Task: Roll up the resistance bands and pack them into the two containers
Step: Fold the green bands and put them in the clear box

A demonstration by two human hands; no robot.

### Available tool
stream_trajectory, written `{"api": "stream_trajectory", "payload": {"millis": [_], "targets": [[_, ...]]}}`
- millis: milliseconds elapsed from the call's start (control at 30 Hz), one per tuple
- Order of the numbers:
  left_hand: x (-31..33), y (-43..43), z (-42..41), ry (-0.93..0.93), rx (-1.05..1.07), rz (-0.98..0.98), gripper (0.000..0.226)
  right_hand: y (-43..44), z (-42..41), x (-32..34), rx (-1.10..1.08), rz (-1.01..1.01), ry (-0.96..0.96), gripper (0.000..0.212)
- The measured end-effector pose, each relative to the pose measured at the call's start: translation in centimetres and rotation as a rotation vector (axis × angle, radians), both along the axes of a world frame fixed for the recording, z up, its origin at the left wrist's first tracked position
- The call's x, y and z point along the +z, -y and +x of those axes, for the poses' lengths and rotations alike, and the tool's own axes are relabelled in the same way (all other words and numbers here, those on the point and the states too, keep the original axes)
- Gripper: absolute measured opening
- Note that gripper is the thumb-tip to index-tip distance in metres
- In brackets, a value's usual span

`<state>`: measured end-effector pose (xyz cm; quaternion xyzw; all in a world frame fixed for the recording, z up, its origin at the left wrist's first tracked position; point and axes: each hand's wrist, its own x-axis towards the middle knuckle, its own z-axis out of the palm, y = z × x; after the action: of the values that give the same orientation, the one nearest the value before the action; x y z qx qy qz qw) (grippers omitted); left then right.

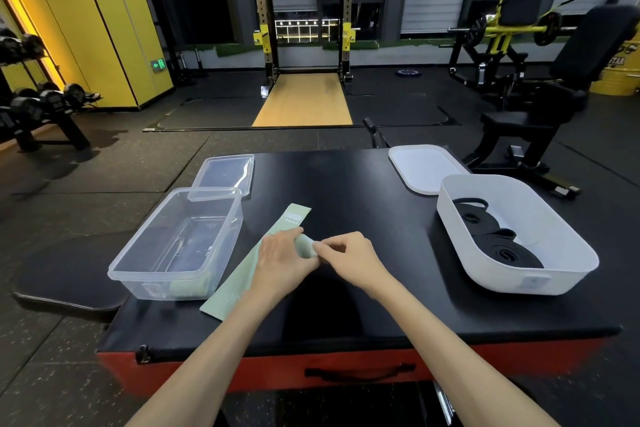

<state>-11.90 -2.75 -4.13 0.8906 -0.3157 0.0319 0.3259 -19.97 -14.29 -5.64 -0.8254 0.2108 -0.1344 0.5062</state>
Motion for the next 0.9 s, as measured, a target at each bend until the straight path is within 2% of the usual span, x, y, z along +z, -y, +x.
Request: {"api": "stream_trajectory", "payload": {"millis": [67, 133, 333, 500, 700, 900], "targets": [[0.5, -0.6, 0.9, -0.002, 0.037, -0.009, 0.04, -0.2, 0.3, -0.4, -0.033, 0.001, -0.003, 0.042], [1.2, -1.5, 2.0, -0.001, 0.063, -0.051, 0.04, -0.6, 0.7, -0.7, -0.063, 0.004, -0.007, 0.05], [4.5, -5.6, 6.1, 0.005, 0.171, -0.04, 0.031, -1.5, 1.3, -2.4, -0.041, -0.17, -0.053, 0.032], [5.2, -9.4, 9.4, -0.063, 0.263, -0.069, 0.06, -2.4, 1.6, -2.9, -0.03, -0.381, -0.033, 0.03], [5.5, -11.5, 10.7, -0.037, 0.251, 0.072, 0.035, -2.2, 1.7, -4.0, -0.031, -0.433, -0.052, 0.023], [4.5, -11.9, 11.7, -0.12, 0.217, 0.266, 0.028, -2.3, 1.6, -4.4, -0.048, -0.456, -0.028, 0.022]]}}
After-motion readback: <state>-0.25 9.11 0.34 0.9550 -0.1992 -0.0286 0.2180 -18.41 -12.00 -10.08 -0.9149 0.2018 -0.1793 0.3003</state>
